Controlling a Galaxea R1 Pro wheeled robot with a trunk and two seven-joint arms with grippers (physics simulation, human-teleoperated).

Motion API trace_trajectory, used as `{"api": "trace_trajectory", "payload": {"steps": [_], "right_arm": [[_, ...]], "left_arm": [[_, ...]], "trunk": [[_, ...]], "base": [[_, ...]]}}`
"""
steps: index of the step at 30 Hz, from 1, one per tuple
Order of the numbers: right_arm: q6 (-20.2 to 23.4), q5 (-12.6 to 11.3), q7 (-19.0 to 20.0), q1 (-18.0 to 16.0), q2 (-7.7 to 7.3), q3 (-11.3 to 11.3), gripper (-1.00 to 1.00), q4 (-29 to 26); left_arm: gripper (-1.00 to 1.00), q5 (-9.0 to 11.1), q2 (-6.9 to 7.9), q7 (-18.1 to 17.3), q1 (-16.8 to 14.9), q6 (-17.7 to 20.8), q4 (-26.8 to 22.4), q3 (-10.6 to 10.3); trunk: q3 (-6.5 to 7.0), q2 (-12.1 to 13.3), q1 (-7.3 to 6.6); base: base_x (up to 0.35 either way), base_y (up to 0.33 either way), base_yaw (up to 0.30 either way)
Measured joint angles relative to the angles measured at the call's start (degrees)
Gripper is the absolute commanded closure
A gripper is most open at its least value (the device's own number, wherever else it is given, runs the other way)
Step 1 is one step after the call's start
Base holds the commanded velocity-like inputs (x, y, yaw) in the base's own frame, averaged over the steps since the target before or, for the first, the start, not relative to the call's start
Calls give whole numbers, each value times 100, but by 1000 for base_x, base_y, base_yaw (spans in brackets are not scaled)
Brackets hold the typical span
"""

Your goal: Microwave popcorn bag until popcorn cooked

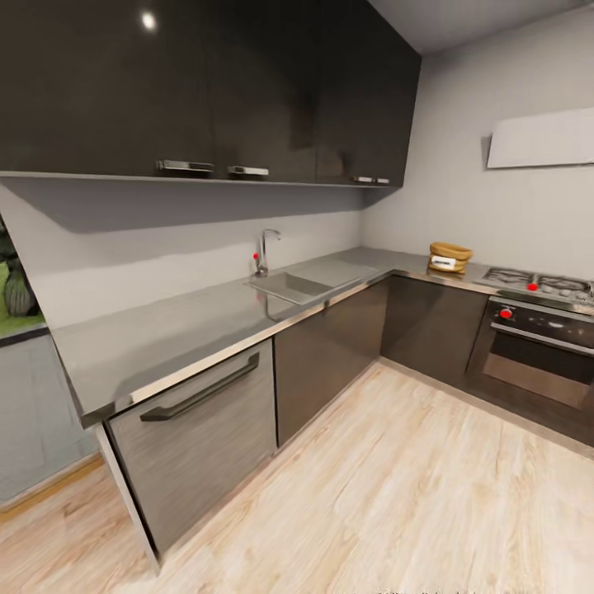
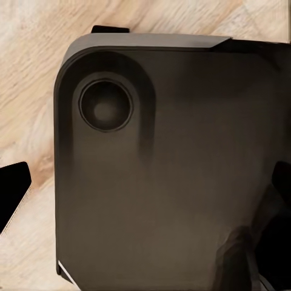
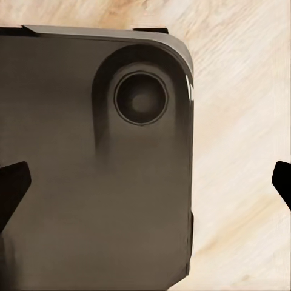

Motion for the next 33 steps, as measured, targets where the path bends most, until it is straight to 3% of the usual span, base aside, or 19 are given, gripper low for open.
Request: {"api": "trace_trajectory", "payload": {"steps": [33], "right_arm": [[1,101,10,0,12,57,-100,-8]], "left_arm": [[-100,0,1,0,0,0,0,0]], "trunk": [[86,0,0]], "base": [[0,0,-277]]}}
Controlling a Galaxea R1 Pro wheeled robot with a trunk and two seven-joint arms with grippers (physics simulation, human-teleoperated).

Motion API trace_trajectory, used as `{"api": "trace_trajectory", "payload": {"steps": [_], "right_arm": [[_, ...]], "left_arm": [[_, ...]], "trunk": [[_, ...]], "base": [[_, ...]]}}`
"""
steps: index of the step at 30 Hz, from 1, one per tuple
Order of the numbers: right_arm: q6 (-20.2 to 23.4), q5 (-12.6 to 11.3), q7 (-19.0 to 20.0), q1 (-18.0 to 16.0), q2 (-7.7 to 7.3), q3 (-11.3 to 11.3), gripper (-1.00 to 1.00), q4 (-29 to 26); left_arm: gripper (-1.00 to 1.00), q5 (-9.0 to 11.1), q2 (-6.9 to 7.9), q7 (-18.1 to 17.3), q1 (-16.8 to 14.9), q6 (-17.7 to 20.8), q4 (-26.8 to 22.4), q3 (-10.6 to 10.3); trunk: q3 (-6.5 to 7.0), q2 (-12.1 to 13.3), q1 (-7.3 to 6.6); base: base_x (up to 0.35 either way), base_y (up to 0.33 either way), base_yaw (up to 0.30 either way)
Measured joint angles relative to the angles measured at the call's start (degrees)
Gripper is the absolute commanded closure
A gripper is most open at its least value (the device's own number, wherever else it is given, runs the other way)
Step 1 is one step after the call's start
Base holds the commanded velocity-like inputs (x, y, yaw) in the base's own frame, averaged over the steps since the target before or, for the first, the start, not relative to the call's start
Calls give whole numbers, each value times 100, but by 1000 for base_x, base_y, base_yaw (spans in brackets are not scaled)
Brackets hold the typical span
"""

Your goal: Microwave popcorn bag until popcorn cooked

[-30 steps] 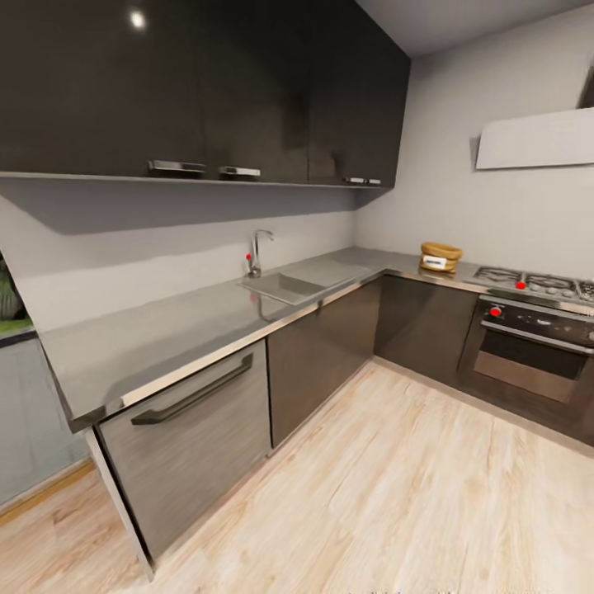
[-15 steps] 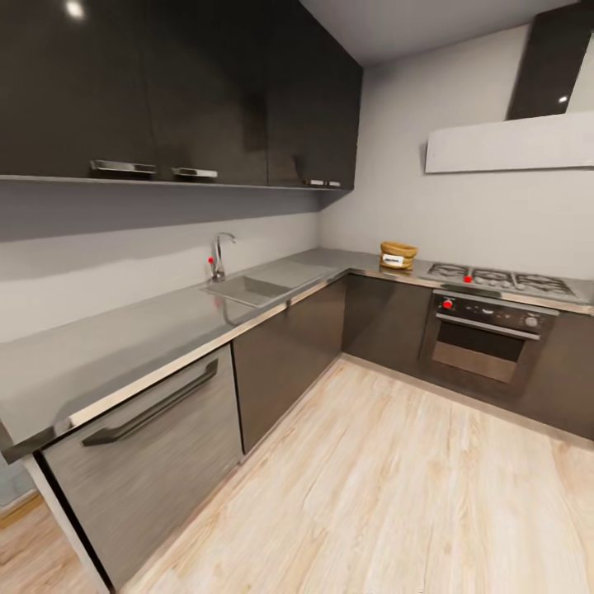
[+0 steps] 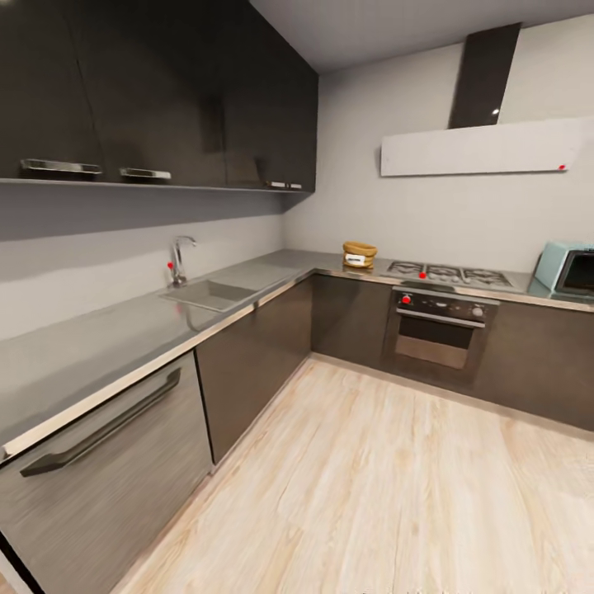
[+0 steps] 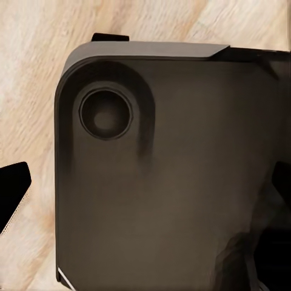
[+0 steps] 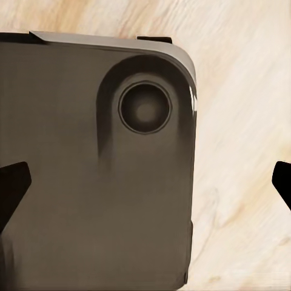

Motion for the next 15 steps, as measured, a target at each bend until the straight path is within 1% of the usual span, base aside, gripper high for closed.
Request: {"api": "trace_trajectory", "payload": {"steps": [15], "right_arm": [[1,-13,0,0,0,-25,-100,0]], "left_arm": [[-100,4,0,0,0,2,0,0]], "trunk": [[24,0,0]], "base": [[0,0,-281]]}}
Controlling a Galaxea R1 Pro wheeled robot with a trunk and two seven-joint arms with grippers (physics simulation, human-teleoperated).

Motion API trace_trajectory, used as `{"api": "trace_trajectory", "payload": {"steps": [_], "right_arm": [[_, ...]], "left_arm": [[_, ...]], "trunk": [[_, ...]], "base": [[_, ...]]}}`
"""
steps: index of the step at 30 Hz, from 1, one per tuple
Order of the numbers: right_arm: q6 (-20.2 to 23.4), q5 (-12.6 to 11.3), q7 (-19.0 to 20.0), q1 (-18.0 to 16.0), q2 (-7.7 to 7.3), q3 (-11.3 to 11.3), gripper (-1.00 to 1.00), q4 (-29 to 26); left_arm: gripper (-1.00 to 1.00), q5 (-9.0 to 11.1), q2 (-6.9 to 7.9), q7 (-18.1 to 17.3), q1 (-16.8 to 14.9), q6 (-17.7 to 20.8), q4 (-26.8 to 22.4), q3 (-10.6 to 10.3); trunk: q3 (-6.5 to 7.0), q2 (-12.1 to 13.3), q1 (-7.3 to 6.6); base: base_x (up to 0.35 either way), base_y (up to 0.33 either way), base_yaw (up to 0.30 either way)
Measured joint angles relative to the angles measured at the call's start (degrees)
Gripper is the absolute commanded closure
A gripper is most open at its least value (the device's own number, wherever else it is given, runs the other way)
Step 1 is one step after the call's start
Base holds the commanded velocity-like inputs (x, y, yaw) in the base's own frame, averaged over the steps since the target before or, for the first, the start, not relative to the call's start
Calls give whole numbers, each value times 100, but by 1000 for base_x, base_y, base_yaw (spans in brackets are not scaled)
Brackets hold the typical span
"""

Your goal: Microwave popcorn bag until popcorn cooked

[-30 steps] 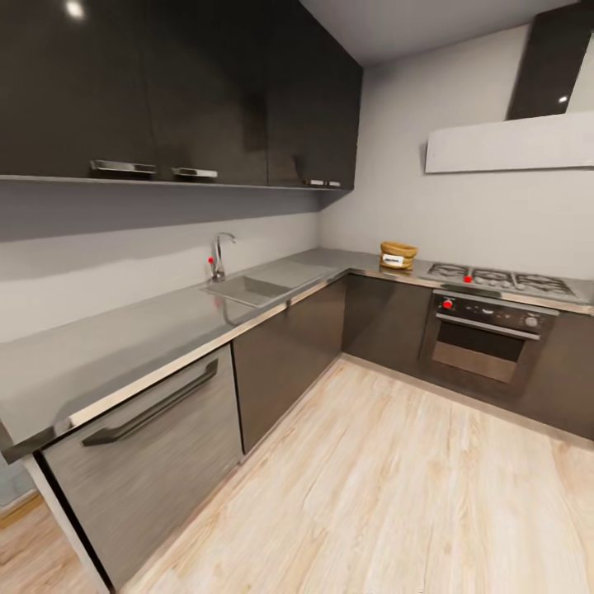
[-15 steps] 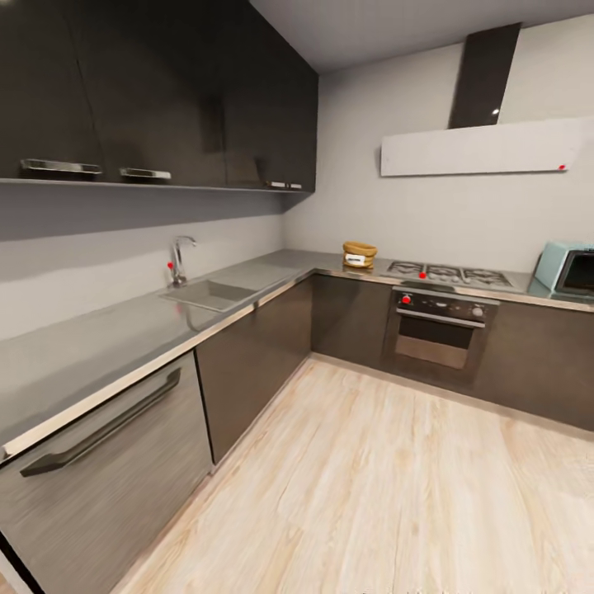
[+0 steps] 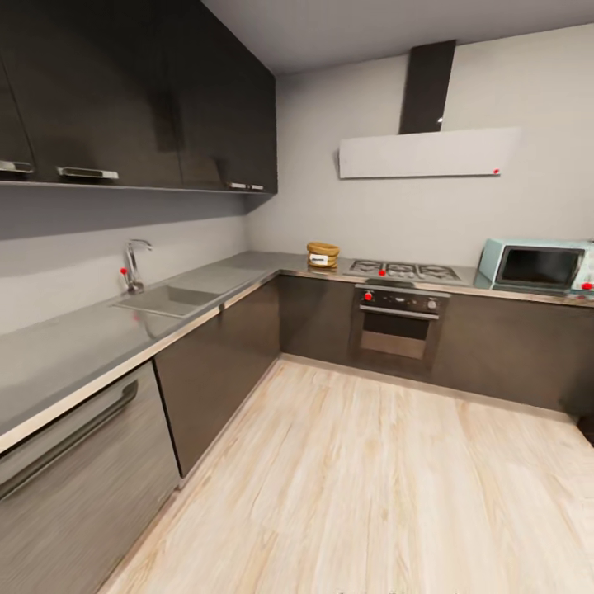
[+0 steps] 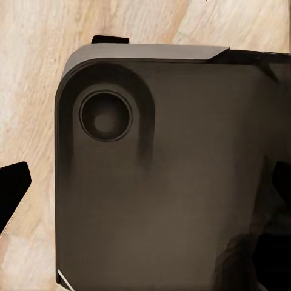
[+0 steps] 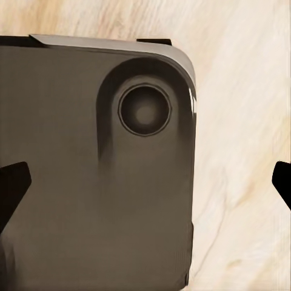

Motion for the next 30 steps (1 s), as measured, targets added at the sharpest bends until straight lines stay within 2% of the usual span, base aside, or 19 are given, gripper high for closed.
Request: {"api": "trace_trajectory", "payload": {"steps": [30], "right_arm": [[-3,-34,0,0,0,-24,-100,0]], "left_arm": [[-100,-4,-9,0,0,-2,0,-8]], "trunk": [[7,0,0]], "base": [[0,0,-282]]}}
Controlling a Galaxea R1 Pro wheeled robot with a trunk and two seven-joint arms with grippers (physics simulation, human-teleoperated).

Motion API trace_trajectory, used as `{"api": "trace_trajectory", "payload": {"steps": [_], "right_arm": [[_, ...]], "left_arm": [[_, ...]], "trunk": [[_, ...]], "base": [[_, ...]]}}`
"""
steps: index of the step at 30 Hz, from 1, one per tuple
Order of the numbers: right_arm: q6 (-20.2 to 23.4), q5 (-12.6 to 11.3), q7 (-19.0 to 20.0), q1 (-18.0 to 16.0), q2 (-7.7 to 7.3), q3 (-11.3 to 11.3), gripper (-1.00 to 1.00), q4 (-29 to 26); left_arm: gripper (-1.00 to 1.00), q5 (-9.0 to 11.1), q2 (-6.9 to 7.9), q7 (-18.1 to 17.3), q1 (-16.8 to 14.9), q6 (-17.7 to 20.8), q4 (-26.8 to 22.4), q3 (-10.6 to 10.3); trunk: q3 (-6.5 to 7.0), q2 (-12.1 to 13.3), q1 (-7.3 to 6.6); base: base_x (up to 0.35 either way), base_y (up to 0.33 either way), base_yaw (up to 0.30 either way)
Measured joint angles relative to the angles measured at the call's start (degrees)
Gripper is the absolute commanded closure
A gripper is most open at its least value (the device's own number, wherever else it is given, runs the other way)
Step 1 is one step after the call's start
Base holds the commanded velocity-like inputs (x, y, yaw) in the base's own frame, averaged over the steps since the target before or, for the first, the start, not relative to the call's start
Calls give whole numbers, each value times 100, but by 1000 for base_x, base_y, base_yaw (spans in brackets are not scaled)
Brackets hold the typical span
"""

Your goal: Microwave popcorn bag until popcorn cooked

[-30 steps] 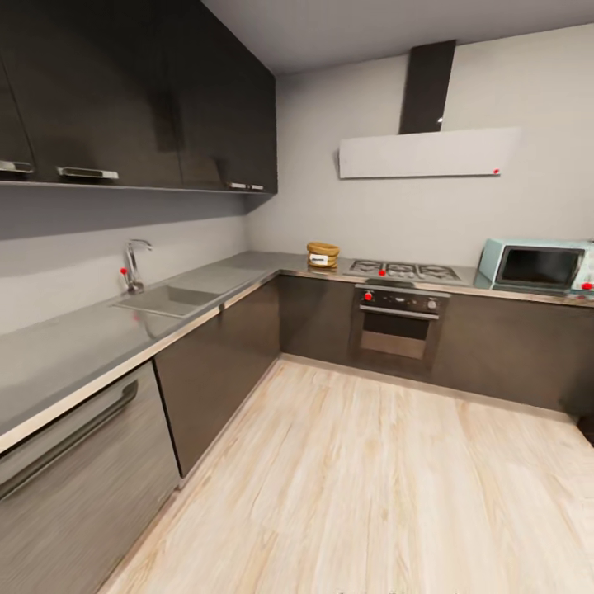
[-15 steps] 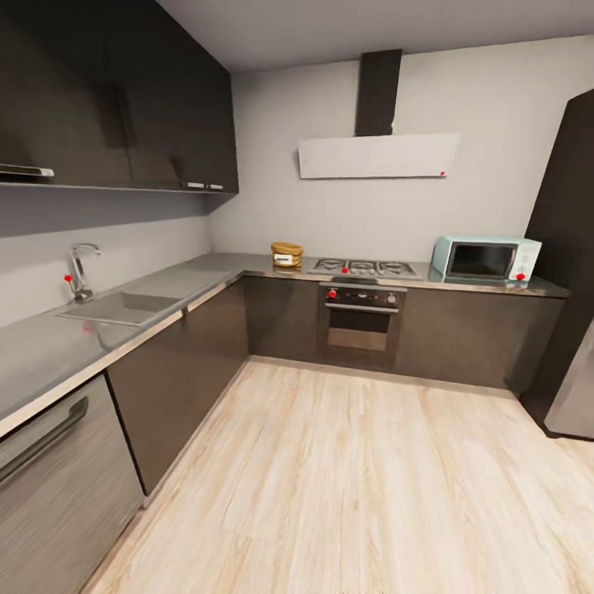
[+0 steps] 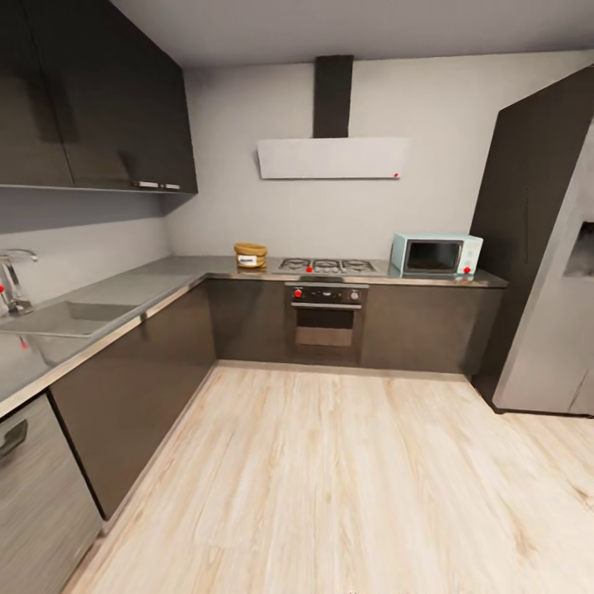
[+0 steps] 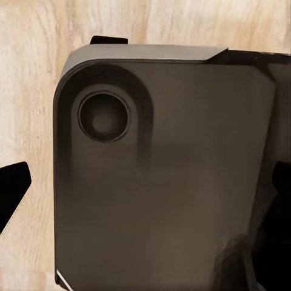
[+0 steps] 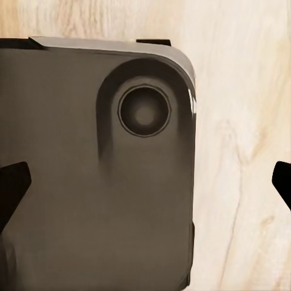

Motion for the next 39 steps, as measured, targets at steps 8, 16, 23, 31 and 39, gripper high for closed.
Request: {"api": "trace_trajectory", "payload": {"steps": [8,16,23,31,39], "right_arm": [[-5,5,0,0,0,1,-100,0],[-6,-9,0,0,0,0,-100,0],[-13,-17,0,0,0,0,-100,0],[-14,-10,0,0,-4,0,-100,0],[-14,17,0,0,0,5,-100,0]], "left_arm": [[-100,5,7,0,0,0,0,7],[-100,0,8,-24,0,3,0,8],[-100,0,5,-47,0,8,0,8],[-100,-4,0,-48,0,8,0,8],[-100,-8,0,-39,0,1,-6,3]], "trunk": [[16,0,0],[33,0,0],[54,0,0],[78,0,0],[103,0,0]], "base": [[0,0,-283],[0,0,-283],[0,0,-283],[0,0,-283],[0,0,-283]]}}
